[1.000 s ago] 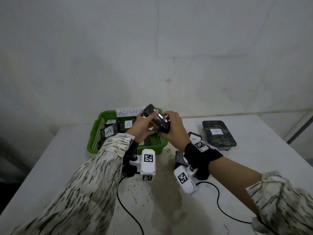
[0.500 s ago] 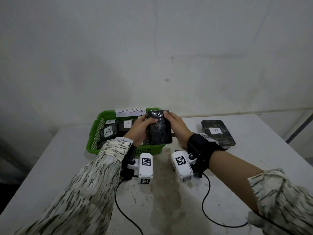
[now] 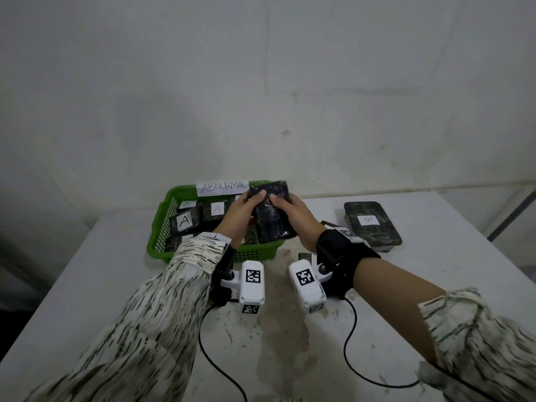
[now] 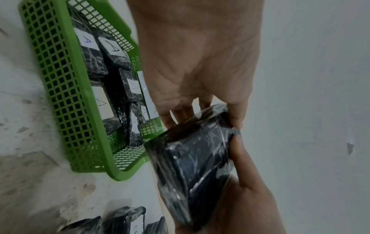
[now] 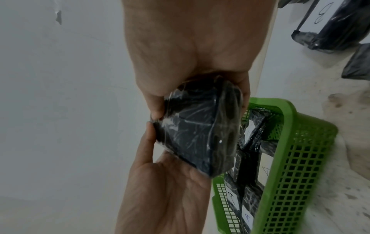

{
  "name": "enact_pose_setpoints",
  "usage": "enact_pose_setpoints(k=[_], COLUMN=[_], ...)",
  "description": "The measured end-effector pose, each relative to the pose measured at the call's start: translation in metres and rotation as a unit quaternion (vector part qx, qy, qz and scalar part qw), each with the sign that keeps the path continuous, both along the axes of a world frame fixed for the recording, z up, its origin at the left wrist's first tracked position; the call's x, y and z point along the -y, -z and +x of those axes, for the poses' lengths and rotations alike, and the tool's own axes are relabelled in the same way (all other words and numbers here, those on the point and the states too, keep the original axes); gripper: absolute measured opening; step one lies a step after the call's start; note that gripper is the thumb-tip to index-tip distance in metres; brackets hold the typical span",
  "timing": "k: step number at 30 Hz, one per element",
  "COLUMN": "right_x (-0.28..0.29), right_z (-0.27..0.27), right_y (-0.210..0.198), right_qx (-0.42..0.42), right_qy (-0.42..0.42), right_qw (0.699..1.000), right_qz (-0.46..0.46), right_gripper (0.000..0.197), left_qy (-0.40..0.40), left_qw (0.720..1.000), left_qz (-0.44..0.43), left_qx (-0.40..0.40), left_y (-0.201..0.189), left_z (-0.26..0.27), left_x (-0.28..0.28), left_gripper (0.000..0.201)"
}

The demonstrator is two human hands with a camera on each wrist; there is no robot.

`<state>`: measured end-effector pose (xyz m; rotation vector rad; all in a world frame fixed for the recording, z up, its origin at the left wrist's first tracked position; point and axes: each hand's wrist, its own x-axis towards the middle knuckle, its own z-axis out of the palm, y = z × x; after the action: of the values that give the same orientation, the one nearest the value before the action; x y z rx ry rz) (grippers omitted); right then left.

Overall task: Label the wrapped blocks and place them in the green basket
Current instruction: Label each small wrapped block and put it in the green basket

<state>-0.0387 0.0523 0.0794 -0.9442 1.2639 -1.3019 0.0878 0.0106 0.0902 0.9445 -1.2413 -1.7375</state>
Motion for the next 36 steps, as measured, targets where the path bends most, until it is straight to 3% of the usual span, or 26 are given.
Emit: enact_pose_setpoints(k=[6, 10, 15, 20, 24, 31, 36], right_x=[-0.001, -0.005, -0.007, -0.014, -0.016, -0.017, -0.021], right_z=[0.001, 0.000, -0.002, -0.006, -0.007, -0.007, 0.004], right_y=[-0.002, -0.004, -0.003, 0.003, 0.004, 0.002, 0.004], right_qx=[0.009, -0.014, -0.030, -0.050, -0.056, -0.013, -0.064], right_qy=[0.005, -0.013, 0.005, -0.058, -0.038, -0.074, -0.050], right_qw=[1.000, 1.000, 0.999, 0.996, 0.997, 0.997, 0.997], right_qz=[0.022, 0.020, 0.014, 0.040, 0.034, 0.022, -0.009], right_gripper=[0.040, 0.041, 0.044, 0.059, 0.067, 0.079, 0.087], left_qy=[-0.009, -0.006, 0.004, 0.008, 0.025, -0.007, 0.003], left_qw=[0.998, 1.000, 0.998, 0.996, 0.997, 0.998, 0.997], left_qz=[-0.042, -0.015, -0.020, -0.018, 0.001, -0.014, -0.039], left_qx=[0.047, 0.020, 0.066, 0.083, 0.067, 0.056, 0.070], left_y=[0.011, 0.011, 0.016, 0.023, 0.023, 0.021, 0.022], left_z=[0.005, 0.009, 0.008, 0.010, 0.008, 0.013, 0.023], left_x=[-0.001, 0.002, 0.000, 0.001, -0.003, -0.005, -0.009], left_gripper=[0.032, 0.031, 0.041, 0.040, 0.034, 0.050, 0.061])
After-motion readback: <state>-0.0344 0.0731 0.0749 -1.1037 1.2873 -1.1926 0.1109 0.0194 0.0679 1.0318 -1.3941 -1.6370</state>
